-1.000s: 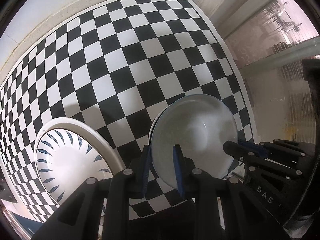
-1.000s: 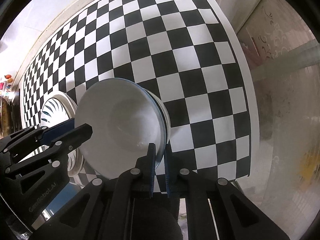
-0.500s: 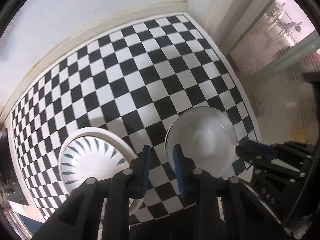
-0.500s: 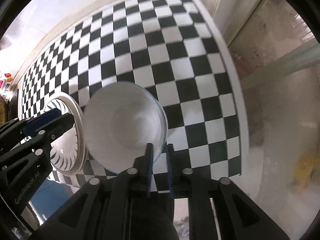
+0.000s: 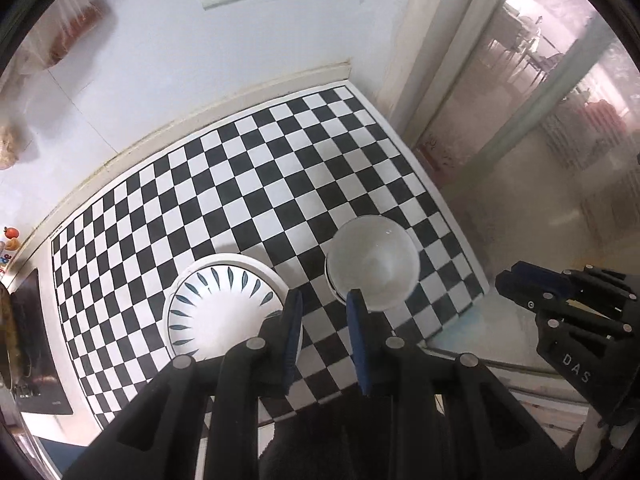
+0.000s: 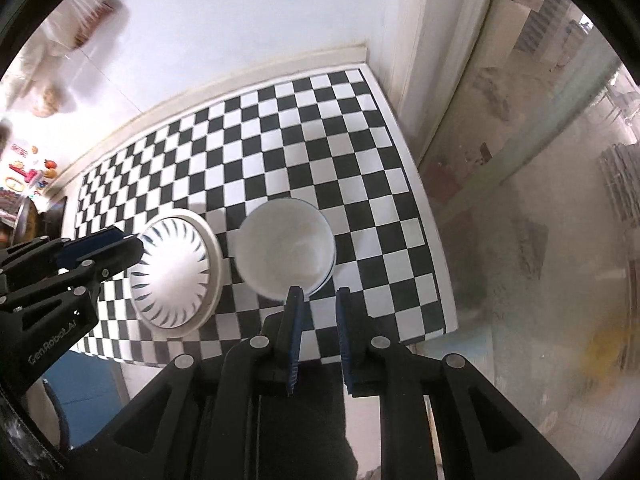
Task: Organize plates and bowls
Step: 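Open both grippers and lift them away from the bowl stack, then grasp the rim of the bowl stack with both grippers and lift, then carry the bowl stack with both grippers over the blue-leaf plate stack, then lower the bowl stack onto the plate stack and open both grippers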
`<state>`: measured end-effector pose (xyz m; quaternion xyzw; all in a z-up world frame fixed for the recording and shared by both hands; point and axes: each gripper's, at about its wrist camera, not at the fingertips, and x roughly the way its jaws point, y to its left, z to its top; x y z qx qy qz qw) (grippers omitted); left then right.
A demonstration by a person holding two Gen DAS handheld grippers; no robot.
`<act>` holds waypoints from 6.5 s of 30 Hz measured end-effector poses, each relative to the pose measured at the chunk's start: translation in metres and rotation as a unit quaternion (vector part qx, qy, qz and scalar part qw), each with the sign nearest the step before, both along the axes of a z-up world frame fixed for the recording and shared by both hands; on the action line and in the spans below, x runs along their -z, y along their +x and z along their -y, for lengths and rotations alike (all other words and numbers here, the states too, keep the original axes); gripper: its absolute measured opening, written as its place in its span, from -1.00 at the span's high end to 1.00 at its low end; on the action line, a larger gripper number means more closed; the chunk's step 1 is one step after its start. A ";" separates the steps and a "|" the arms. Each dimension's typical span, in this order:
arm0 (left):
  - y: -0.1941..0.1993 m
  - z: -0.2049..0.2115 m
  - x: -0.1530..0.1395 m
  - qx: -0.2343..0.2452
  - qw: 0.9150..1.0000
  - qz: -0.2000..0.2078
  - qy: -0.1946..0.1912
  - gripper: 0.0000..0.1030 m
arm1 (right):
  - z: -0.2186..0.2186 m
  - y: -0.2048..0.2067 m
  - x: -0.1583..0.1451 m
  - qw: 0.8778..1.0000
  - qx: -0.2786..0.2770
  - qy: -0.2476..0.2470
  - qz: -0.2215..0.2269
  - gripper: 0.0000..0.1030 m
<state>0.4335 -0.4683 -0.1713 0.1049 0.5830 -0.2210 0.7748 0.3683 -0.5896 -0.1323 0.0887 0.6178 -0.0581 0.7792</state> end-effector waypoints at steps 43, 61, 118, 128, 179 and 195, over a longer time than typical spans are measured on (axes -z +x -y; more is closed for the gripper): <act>0.051 -0.017 0.060 -0.019 0.991 -0.124 -0.040 0.47 | 0.021 0.024 0.064 0.995 0.056 0.069 -0.051 -0.52; 0.109 0.015 0.200 -0.060 0.940 -0.322 -0.094 0.46 | 0.072 0.068 0.215 0.971 0.127 0.151 -0.133 -0.64; 0.102 -0.004 0.241 -0.043 0.931 -0.321 -0.168 0.20 | 0.088 0.090 0.292 0.932 0.117 0.322 -0.116 0.06; 0.105 -0.025 0.225 -0.054 0.934 -0.305 -0.175 0.20 | 0.066 0.101 0.278 0.934 0.102 0.326 -0.107 0.06; 0.048 -0.243 0.186 -0.234 0.915 -0.262 -0.198 0.15 | -0.172 0.135 0.260 0.947 -0.101 0.274 -0.136 0.08; 0.049 -0.237 0.184 -0.226 0.926 -0.251 -0.168 0.20 | -0.172 0.135 0.251 0.956 -0.109 0.240 -0.128 0.09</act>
